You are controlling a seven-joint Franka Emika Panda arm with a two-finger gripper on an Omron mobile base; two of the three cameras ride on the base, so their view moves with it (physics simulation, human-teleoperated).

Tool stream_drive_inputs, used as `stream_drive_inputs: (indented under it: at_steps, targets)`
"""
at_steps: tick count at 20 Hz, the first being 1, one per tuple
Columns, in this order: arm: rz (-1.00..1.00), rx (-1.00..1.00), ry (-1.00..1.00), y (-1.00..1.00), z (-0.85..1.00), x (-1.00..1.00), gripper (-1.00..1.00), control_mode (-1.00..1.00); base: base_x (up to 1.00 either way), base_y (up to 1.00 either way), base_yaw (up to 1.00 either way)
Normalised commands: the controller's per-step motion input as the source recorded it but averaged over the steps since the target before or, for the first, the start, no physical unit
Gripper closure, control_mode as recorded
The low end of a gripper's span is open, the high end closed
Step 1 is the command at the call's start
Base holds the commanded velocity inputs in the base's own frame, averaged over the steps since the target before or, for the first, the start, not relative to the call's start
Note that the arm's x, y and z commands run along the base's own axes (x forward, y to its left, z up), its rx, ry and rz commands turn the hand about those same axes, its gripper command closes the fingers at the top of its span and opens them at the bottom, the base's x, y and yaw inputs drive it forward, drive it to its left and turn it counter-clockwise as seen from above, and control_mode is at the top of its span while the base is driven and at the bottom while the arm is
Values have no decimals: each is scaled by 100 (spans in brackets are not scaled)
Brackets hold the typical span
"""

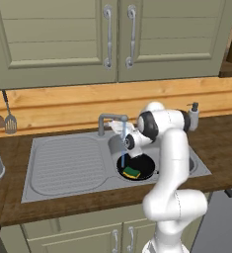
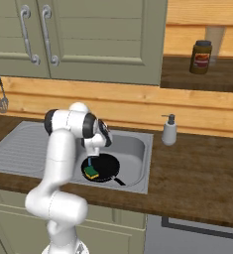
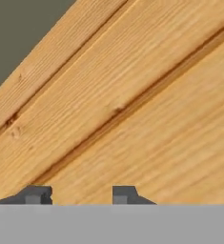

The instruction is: Pick the pan and sponge and place them into the sink. Then turn on the water.

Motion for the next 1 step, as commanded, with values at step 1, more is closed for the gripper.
stream_drive_inputs:
  at_steps: [1]
  targets:
    - [-7,30,1,-100,59,-3,100,-100,0,0,0]
